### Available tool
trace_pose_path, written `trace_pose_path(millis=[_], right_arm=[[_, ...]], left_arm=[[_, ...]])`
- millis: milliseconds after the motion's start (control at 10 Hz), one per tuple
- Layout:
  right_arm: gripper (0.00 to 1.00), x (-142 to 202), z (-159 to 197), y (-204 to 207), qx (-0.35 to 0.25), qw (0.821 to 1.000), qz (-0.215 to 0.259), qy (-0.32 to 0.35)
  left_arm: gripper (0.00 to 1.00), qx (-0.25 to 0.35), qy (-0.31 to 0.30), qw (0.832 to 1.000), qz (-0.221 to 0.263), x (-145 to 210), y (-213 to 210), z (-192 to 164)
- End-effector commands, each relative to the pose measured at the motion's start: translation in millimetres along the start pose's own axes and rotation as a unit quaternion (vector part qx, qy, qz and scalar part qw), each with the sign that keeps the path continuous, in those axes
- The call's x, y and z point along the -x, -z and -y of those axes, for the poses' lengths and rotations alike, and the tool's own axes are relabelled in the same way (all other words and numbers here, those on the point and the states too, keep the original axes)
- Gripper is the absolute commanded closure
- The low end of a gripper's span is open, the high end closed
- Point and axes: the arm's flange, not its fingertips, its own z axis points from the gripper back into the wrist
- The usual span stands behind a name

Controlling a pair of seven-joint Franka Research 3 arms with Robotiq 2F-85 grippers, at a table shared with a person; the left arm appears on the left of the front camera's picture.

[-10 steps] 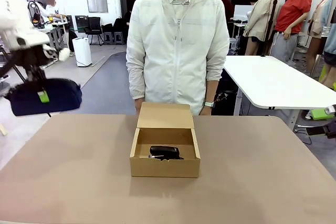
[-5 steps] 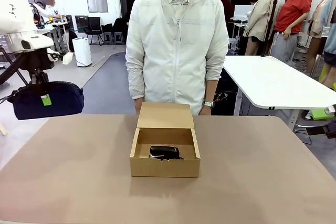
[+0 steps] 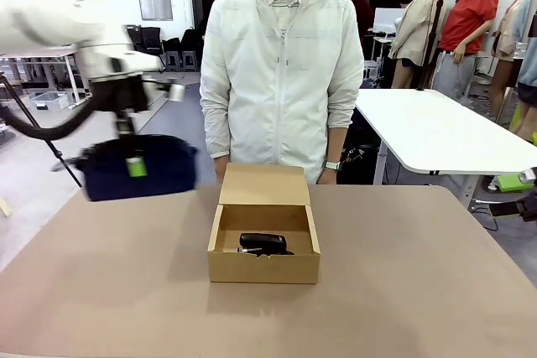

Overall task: Pack the items into the box.
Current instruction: Pick up the item indicated by the person and place it inside the Mailer Box.

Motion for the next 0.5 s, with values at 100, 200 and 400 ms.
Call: trace_pose_path(millis=[100, 200, 400], right_arm=[[0.00, -0.8, -3.6, -2.0, -0.002, 1.000, -0.002, 0.007], [0.00, -0.8, -3.6, -2.0, -0.002, 1.000, -0.002, 0.007], [0.00, -0.8, -3.6, -2.0, -0.002, 1.000, -0.002, 0.007]], left_arm=[[1.00, 0.006, -0.026, 1.000, 0.017, -100.4, 22.6, 6.7], [1.00, -0.007, -0.038, 0.998, 0.039, -136.5, 40.7, 11.1], [1.00, -0.018, -0.071, 0.997, 0.018, -177.0, 60.0, 8.6]])
